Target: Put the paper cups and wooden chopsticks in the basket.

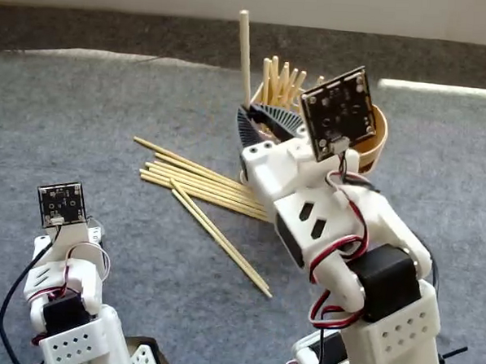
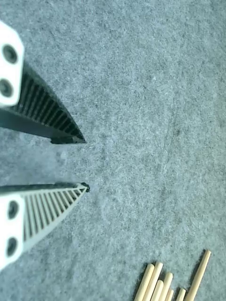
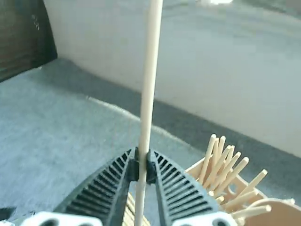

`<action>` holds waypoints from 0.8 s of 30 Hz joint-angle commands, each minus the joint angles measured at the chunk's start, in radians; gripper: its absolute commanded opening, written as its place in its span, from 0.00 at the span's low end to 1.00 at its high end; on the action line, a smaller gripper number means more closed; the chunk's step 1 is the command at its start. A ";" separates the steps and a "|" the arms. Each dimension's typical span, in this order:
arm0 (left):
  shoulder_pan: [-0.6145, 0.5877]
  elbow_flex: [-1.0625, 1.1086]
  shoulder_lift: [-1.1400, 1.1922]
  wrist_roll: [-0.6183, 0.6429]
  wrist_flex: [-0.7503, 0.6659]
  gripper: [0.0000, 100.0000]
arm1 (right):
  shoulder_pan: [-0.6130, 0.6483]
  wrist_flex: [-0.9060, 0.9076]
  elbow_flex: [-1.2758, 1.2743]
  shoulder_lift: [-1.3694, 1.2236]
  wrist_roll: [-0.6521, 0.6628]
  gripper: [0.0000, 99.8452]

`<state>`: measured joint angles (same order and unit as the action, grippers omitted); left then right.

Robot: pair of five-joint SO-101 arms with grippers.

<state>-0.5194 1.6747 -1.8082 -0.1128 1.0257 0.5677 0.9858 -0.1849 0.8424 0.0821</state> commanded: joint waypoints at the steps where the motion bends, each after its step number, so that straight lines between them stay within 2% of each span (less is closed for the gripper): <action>1: -0.007 0.021 -0.004 -0.009 -0.018 0.14 | -0.065 -0.162 0.005 -0.035 -0.006 0.01; 10: -0.007 0.021 -0.004 -0.009 -0.018 0.14 | -0.228 -0.552 0.005 -0.185 -0.011 0.01; 24: -0.008 0.021 -0.004 -0.009 -0.018 0.14 | -0.243 -0.653 -0.028 -0.433 -0.009 0.01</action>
<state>-0.5194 1.6747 -1.8082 -0.1128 1.0257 0.3345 0.3659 -0.1941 0.4097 0.0821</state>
